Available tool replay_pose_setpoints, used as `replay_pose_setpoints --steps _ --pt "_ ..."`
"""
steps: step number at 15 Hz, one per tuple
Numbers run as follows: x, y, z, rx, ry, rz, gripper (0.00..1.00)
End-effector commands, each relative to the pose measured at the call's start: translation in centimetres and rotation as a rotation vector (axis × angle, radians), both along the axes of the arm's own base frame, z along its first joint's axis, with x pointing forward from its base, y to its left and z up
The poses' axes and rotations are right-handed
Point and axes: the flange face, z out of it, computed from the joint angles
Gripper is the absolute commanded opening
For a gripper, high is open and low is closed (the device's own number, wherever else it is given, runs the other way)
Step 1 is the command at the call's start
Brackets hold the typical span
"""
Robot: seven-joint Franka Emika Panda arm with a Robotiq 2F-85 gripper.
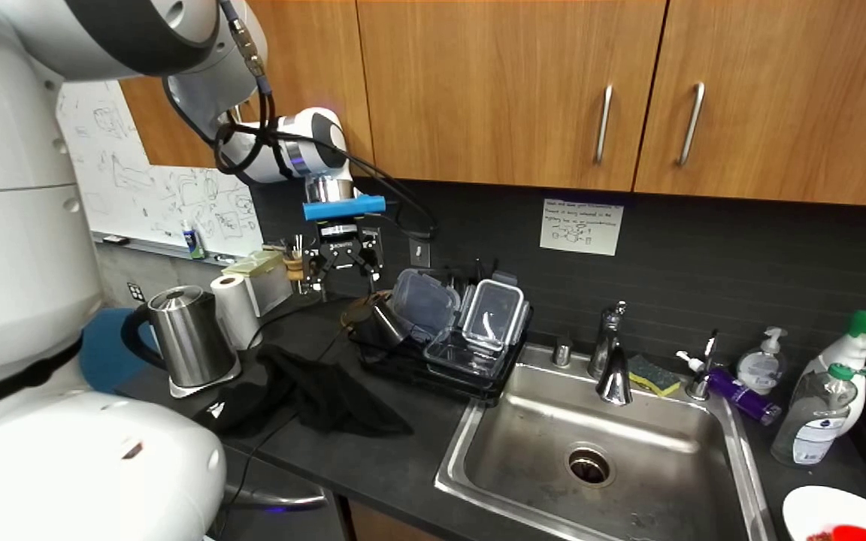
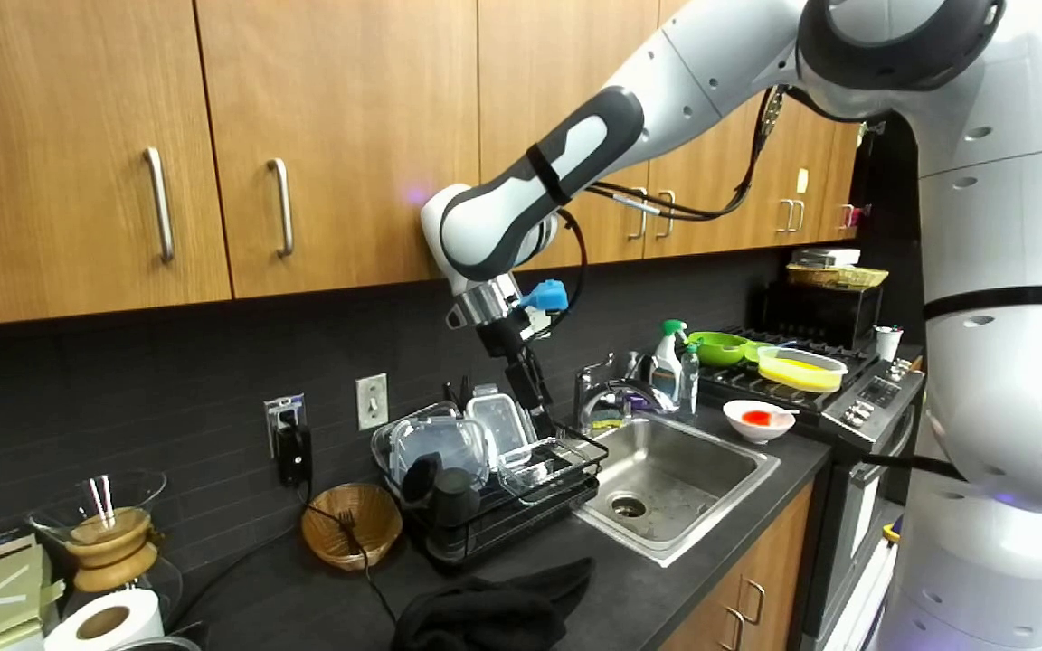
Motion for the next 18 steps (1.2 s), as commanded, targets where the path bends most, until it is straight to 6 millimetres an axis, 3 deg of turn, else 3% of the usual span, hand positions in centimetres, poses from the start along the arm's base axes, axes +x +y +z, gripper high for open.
replay_pose_setpoints --steps 1,13,18 --pt "0.0 0.0 0.1 0.000 0.001 0.000 1.00" --pt "0.0 0.0 0.1 -0.001 0.002 0.000 1.00" --pt "1.5 0.4 -1.8 0.005 0.023 0.033 1.00"
